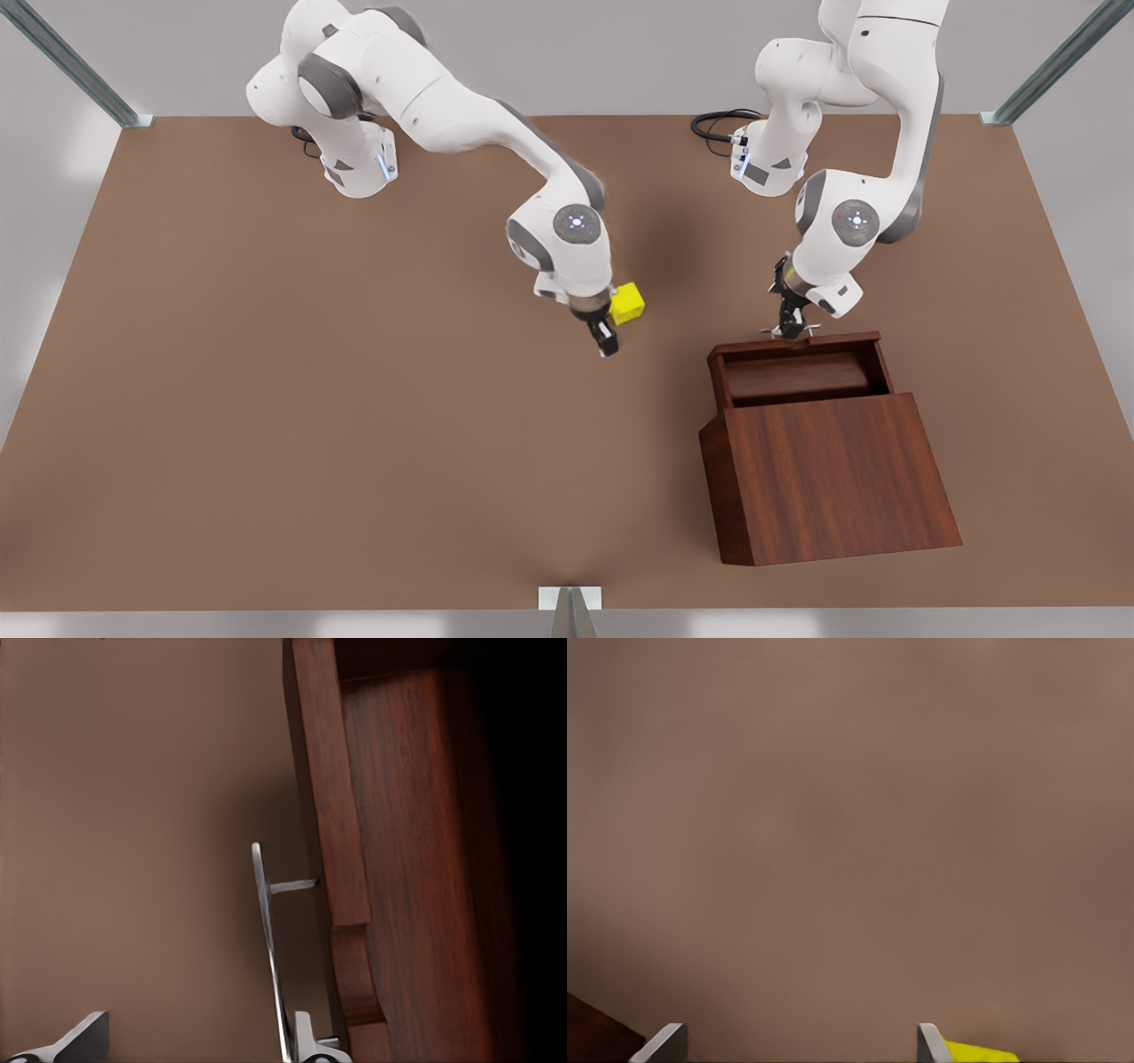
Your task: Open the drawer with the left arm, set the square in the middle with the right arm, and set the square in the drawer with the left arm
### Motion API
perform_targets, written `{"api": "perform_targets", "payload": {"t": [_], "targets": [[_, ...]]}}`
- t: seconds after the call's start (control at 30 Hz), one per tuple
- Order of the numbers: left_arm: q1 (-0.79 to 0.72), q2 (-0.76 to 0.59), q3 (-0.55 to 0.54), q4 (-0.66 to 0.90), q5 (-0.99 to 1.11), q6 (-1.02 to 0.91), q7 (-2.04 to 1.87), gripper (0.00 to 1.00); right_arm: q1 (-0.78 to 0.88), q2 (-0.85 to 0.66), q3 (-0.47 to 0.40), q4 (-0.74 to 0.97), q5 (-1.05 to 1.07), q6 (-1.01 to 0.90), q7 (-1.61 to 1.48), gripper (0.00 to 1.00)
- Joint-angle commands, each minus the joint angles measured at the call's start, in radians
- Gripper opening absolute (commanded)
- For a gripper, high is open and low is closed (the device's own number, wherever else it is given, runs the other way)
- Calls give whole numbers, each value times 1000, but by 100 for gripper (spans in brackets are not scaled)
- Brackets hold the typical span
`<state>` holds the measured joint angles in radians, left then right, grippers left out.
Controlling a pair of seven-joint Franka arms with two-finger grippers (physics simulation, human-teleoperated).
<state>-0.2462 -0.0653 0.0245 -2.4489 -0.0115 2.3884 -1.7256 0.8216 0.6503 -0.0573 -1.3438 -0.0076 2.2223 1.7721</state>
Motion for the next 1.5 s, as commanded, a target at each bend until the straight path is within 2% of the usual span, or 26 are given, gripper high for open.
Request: {"api": "perform_targets", "payload": {"t": [0.0, 0.07, 0.1, 0.13, 0.17, 0.2, 0.23, 0.3, 0.33, 0.4, 0.43, 0.47, 0.53, 0.6, 0.67, 0.73, 0.8, 0.97, 1.2, 1.27, 1.47], "targets": [[-1, -2, 0, -2, 1, 0, 0, 100, -28, -26, 1, -15, 0, -21, -101, 100], [-4, -7, 0, -5, 1, -15, -6, 100, -150, -92, -25, -40, -5, -219, -716, 100], [-13, -13, 0, -4, -1, -26, -9, 100, -212, -147, -62, -78, -6, -220, -911, 100], [-13, -19, 0, -4, 1, -34, -12, 100, -308, -213, -61, -130, -2, -222, -1101, 100], [-13, -25, 0, -2, 1, -38, -11, 100, -395, -322, -61, -253, 1, -207, -1284, 100], [-13, -30, 0, 1, 1, -43, -9, 100, -426, -422, -65, -354, -6, -208, -1321, 100], [-13, -37, 2, 2, 1, -51, -8, 100, -510, -506, -76, -436, -3, -219, -1500, 100], [-13, -53, 2, 24, 2, -83, -6, 100, -630, -583, -81, -443, -8, -348, -1605, 99], [-13, -65, 2, 71, 8, -179, 0, 100, -670, -601, -82, -422, -3, -441, -1675, 100], [-13, -70, -2, 254, 10, -471, 9, 100, -677, -519, -81, -350, 6, -486, -1798, 100], [-15, -59, -8, 384, 13, -613, 121, 100, -673, -485, -75, -238, 3, -524, -1961, 100], [-27, -42, -54, 504, 12, -744, 452, 100, -667, -472, -61, -196, 0, -561, -1973, 100], [-28, 111, -185, 816, 27, -913, 998, 100, -668, -417, 5, -89, 1, -576, -1970, 100], [-28, 304, -324, 1027, 24, -916, 1213, 100, -693, -414, -6, -67, 12, -583, -1961, 100], [-59, 338, -331, 996, 27, -740, 1471, 100, -720, -413, -10, -67, 11, -582, -1955, 100], [-114, 413, -333, 956, 28, -580, 1517, 100, -710, -413, -26, -67, 0, -582, -1832, 100], [-139, 449, -330, 901, 28, -569, 1825, 100, -720, -408, -26, -67, 11, -586, -1837, 100], [-214, 389, -327, 542, 117, -176, 1830, 100, -720, -406, -26, -74, 8, -601, -1827, 100], [-214, 341, -325, 361, 110, -144, 2022, 100, -722, -399, -26, -72, 11, -615, -1826, 100], [-216, 355, -325, 326, 110, -63, 2022, 100, -722, -399, -27, -74, 11, -615, -1826, 100], [-235, 420, -324, 326, 148, 8, 2058, 100, -723, -393, -27, -72, 11, -615, -1826, 100]]}}
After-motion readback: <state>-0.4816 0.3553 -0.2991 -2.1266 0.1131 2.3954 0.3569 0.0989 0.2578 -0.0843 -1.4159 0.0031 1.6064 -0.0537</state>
